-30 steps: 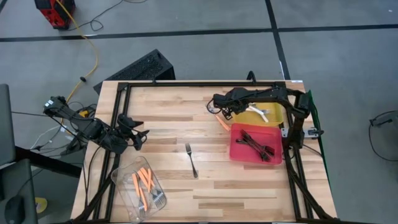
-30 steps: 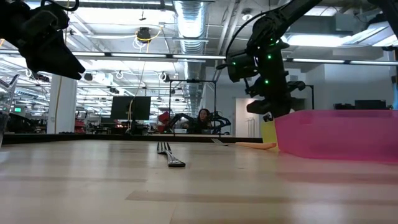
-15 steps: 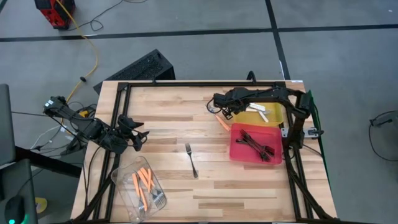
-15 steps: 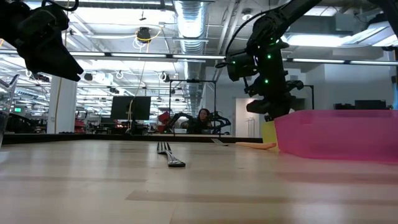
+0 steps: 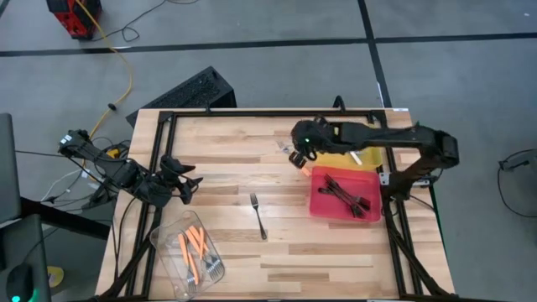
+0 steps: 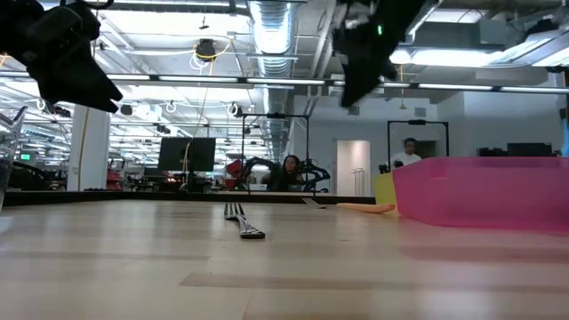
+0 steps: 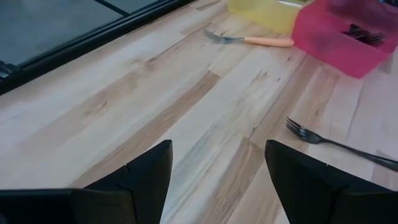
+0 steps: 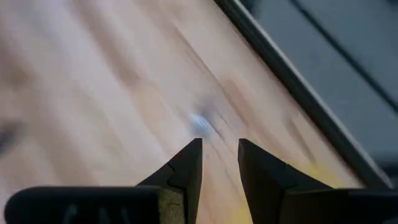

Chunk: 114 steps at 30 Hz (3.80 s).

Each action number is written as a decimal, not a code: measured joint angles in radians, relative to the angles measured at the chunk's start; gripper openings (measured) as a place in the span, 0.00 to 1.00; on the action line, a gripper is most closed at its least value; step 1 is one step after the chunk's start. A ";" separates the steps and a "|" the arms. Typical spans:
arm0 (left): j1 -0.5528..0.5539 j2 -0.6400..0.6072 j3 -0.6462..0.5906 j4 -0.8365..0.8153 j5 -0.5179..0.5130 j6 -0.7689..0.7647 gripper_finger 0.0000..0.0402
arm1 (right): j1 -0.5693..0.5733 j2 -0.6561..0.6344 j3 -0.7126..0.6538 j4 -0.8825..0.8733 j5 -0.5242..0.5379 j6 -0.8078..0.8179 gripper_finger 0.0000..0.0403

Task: Sort silverware by color (type)
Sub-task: Put the orange fork into the transparent bin

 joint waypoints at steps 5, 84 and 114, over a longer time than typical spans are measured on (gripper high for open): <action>0.000 0.000 0.000 0.005 0.000 0.002 0.60 | 0.078 -0.001 0.001 0.167 -0.038 -0.168 0.32; 0.000 0.000 0.000 0.005 0.019 0.000 0.60 | -0.138 0.461 -0.070 0.107 -0.308 -0.109 0.36; 0.000 0.000 0.000 0.006 0.017 -0.004 0.60 | -0.113 0.326 -0.077 0.108 -0.289 -0.102 0.15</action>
